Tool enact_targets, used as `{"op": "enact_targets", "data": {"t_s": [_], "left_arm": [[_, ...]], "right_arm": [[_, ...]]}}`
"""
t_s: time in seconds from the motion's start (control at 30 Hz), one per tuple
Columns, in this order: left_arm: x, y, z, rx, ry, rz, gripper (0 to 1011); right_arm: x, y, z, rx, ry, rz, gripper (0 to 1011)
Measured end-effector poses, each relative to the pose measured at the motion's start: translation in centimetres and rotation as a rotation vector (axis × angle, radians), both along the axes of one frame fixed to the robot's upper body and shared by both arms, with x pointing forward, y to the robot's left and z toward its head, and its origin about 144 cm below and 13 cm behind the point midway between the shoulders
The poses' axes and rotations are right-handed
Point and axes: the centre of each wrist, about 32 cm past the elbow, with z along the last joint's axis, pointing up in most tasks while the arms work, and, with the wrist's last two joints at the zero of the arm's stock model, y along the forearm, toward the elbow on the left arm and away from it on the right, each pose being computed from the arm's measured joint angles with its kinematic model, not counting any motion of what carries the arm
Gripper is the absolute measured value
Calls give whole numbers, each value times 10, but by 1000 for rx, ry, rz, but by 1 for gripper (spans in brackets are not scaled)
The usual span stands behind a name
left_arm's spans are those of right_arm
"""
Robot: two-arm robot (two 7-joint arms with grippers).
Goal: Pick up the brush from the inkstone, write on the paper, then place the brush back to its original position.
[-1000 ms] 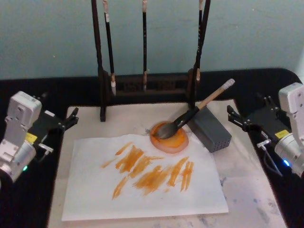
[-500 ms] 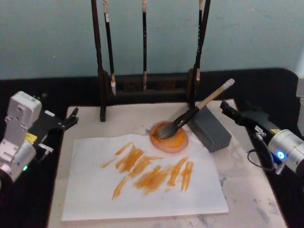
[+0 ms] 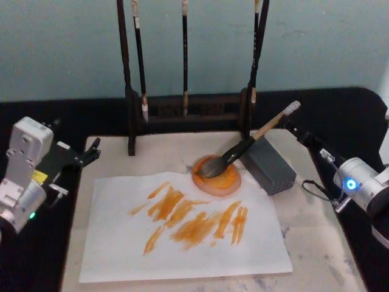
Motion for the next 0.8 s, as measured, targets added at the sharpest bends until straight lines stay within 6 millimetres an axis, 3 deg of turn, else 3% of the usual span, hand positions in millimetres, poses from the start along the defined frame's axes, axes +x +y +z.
{"op": "enact_targets", "data": {"t_s": [0.23, 0.8], "left_arm": [[0, 0, 0, 0, 0, 0, 1002], [0, 0, 0, 0, 0, 0, 1001]], "right_arm": [[10, 8, -1, 128, 27, -51, 1000], [31, 21, -5, 183, 65, -53, 1000]]}}
